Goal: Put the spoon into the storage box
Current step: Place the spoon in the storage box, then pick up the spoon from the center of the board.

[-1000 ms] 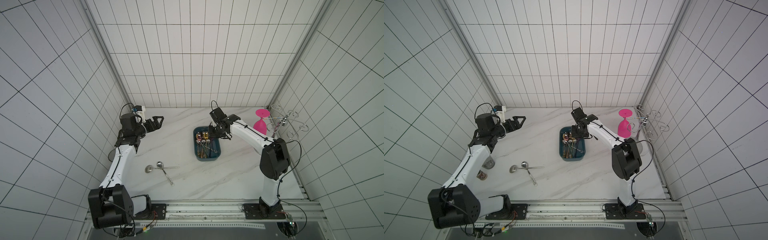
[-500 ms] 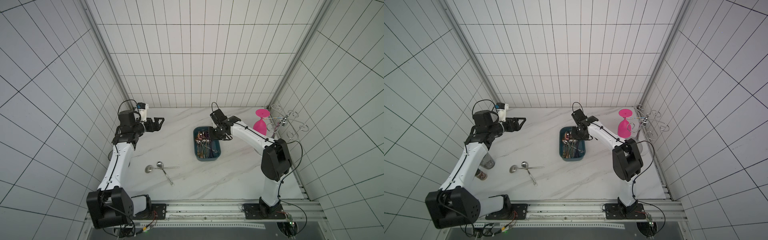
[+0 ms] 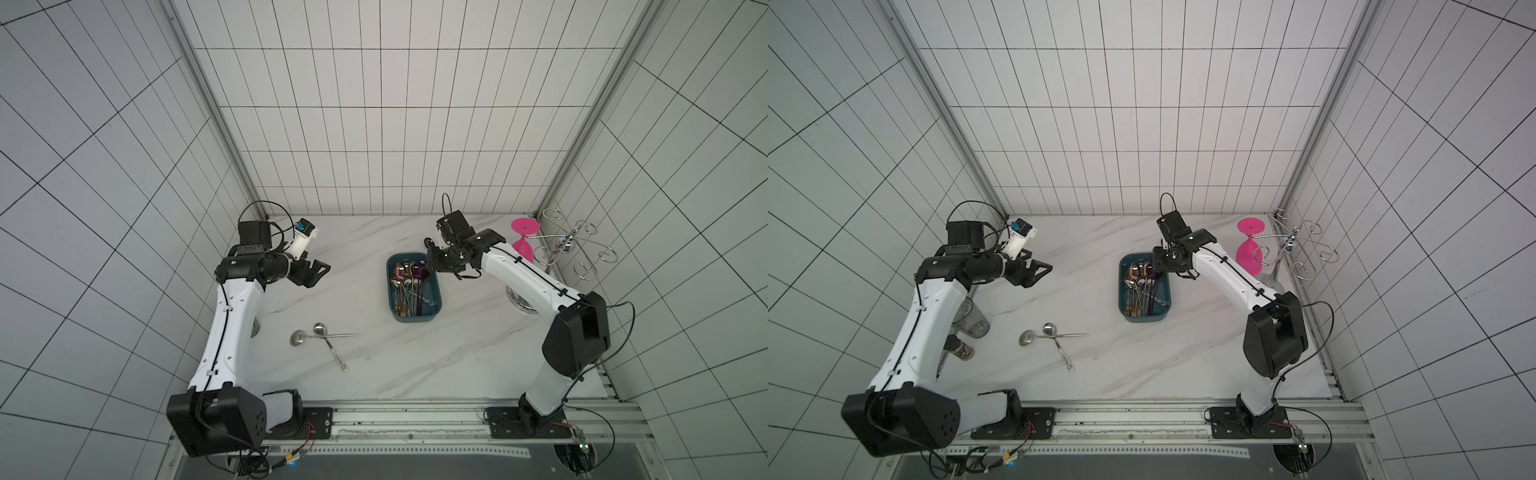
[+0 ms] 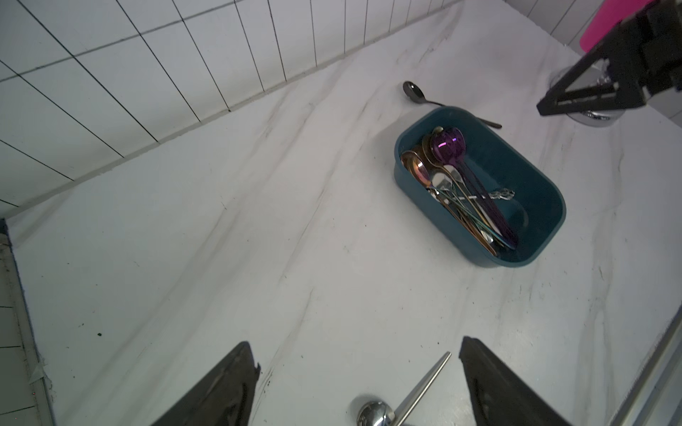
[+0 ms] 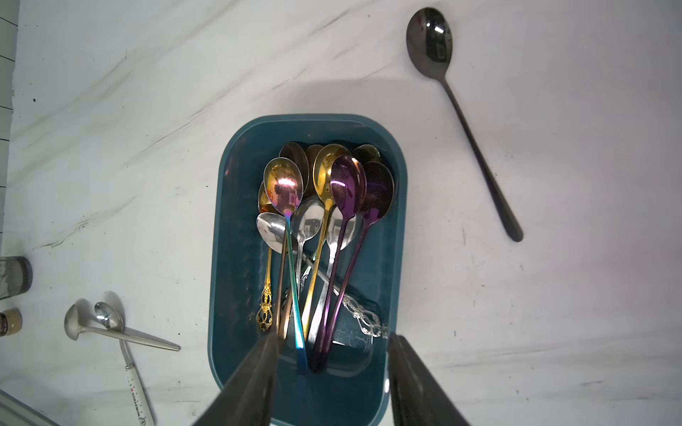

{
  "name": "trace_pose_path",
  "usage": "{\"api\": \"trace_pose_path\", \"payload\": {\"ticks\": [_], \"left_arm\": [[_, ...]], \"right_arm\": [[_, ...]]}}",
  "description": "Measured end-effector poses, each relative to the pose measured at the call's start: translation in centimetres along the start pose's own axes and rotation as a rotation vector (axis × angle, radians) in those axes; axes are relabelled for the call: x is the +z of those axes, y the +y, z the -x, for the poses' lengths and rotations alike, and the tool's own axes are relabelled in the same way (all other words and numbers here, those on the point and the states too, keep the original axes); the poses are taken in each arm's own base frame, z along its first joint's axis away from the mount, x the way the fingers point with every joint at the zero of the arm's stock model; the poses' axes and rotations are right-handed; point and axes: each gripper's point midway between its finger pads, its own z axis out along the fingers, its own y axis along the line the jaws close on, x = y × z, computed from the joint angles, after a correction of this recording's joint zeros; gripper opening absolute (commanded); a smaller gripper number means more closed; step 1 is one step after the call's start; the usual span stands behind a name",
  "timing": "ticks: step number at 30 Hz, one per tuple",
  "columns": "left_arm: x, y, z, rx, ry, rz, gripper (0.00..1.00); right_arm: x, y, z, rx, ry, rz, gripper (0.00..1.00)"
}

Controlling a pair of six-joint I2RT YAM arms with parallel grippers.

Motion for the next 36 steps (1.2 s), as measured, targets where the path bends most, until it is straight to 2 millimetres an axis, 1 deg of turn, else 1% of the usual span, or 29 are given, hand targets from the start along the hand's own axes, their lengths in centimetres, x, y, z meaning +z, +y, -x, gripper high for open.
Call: {"api": "trace_pose_path", "payload": {"ticks": [2, 5, 13, 16, 23, 25, 27, 29, 32, 36], "left_arm": [[0.2, -0.8, -1.5, 0.024, 0.058, -0.037, 0.85], [0.5, -1.7, -3.6, 0.058, 0.136, -0.075, 0.85], [1.4, -3.9, -10.1, 0.161, 0.333, -0.178, 0.85], [1.6, -4.4, -11.9, 0.206, 0.383, -0.204, 0.85], [2.3, -4.8, -15.3, 0.301, 0.481, -0.235, 0.84], [2.5, -4.9, -16.6, 0.327, 0.518, -0.244, 0.81], [2.6, -4.8, -17.9, 0.355, 0.553, -0.249, 0.81], [2.7, -4.6, -19.0, 0.384, 0.588, -0.247, 0.77], [2.8, -4.2, -20.4, 0.428, 0.635, -0.245, 0.75], [3.2, -3.6, -21.4, 0.473, 0.667, -0.248, 0.70]], "right_arm": [[-0.8, -0.7, 0.1, -0.010, -0.016, -0.010, 0.62], [-2.2, -1.5, 0.9, -0.030, -0.056, -0.030, 0.67], [-6.1, -2.1, 2.0, -0.104, -0.151, -0.061, 0.78], [-7.7, -2.7, 2.5, -0.122, -0.190, -0.082, 0.84], [-11.5, -4.9, 3.5, -0.126, -0.279, -0.139, 0.89], [-12.5, -5.4, 3.7, -0.123, -0.302, -0.154, 0.89], [-13.4, -5.9, 3.8, -0.116, -0.320, -0.161, 0.89], [-14.2, -6.3, 4.0, -0.112, -0.340, -0.168, 0.91], [-15.0, -6.7, 4.1, -0.112, -0.358, -0.180, 0.94], [-15.5, -7.1, 3.8, -0.115, -0.371, -0.186, 0.97]]}}
